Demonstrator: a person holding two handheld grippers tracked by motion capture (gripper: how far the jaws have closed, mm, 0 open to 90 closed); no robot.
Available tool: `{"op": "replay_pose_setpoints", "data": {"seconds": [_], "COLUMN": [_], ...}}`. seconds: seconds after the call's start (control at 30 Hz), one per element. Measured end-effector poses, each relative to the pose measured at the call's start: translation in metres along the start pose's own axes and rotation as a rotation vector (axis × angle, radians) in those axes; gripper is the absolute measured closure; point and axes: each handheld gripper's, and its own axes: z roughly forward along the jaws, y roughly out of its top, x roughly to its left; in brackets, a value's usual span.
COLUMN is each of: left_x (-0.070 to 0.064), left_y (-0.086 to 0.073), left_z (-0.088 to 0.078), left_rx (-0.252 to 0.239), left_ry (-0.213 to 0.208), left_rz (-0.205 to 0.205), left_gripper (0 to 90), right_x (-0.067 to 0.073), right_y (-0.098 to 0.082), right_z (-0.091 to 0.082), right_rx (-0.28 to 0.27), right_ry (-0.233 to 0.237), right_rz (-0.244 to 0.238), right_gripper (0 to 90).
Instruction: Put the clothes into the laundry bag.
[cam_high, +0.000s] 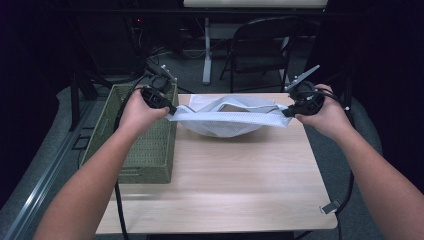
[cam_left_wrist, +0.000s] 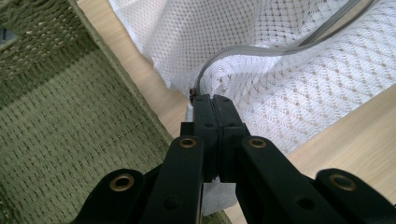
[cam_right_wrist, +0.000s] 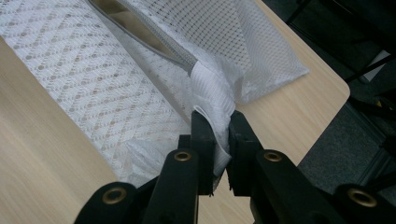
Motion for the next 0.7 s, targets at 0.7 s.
{"op": "replay_pose_setpoints", "data": {"seconds": [0.7], "left_x": [-0.012], "left_y": [-0.020], "left_z": [0.012], "left_rx": [0.039], "left_ry": [-0.035], "left_rz": [0.031], "left_gripper": [89.4], "right_x": [0.013], "right_y": [-0.018], "right_z": [0.004], "right_rx": [0.044], "right_ry": [0.025], "right_rz": [-0.019], "right_gripper": [83.0]}}
